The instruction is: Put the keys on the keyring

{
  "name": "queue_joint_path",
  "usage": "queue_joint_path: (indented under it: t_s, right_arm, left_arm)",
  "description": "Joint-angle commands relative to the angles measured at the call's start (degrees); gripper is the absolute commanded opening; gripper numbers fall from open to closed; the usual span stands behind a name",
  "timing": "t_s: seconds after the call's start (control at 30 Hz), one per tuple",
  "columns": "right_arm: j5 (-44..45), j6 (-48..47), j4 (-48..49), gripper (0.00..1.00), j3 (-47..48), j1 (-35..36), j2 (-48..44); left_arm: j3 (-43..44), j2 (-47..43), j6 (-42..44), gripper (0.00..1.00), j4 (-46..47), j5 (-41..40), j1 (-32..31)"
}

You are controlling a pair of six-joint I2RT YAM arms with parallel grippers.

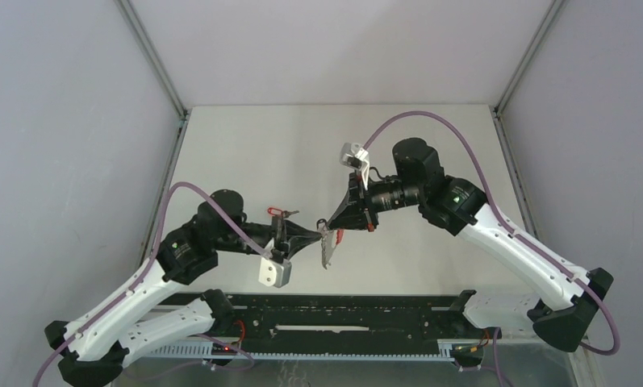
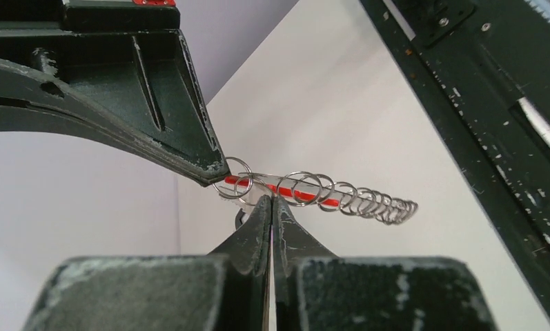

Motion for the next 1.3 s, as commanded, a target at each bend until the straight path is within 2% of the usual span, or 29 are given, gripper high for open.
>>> queue_joint_path:
  t_s: [0.0,0.07,0.13,0.23,0.33,0.53,0.7,0.87,1.1,1.27]
  right_arm:
    - [4.16,4.48,9.55,0.00,-2.12,0.47,-3.26]
    - [5.11,4.89,10.68,0.00,-3.34,0.47,-3.98]
    - [5.70,4.99,11.45,0.00,-4.27,0.48,-4.69]
    - [6.27,4.67,12.22,0.00,-5.78,0.50,-5.79]
    - [6.61,4.32,13.54,0.00,-7.48,0.48,-7.25]
    - [5.77,3.95,17.22,0.00,-11.35,0.48,-9.62]
    - [3.89,2.67,18.41,0.00,-12.33,1.29,-9.81]
    - [2.83,1.11,19.08,0.00,-12.34,2.72,-9.48]
    - [4.19,-2.22,17.89,0.00,-12.34,4.38,-10.32]
    - [4.63,-3.65,17.39,0.00,-12.34,5.03,-10.42]
  left_arm:
    - [-1.60,-0.09,3.09,0.05,2.23,-5.71,-2.23]
    - [-1.53,0.11,2.01,0.11,2.25,-6.90,-2.72]
    - [-1.18,0.36,-0.11,0.21,2.53,-7.92,-2.81]
    - [0.00,0.56,-5.53,0.30,2.81,-9.58,-2.86]
    - [0.97,0.13,-11.16,0.34,2.80,-11.21,-2.91]
    - [1.32,-1.97,-19.68,0.36,3.34,-12.98,-2.82]
    - [1.71,-2.29,-26.36,0.49,8.12,-11.99,-2.80]
    - [2.79,0.28,-28.86,0.50,8.10,-6.20,-2.85]
    - [6.11,3.96,-37.41,0.39,6.63,0.89,-0.09]
    - [6.54,4.28,-39.66,0.30,6.34,3.30,1.39]
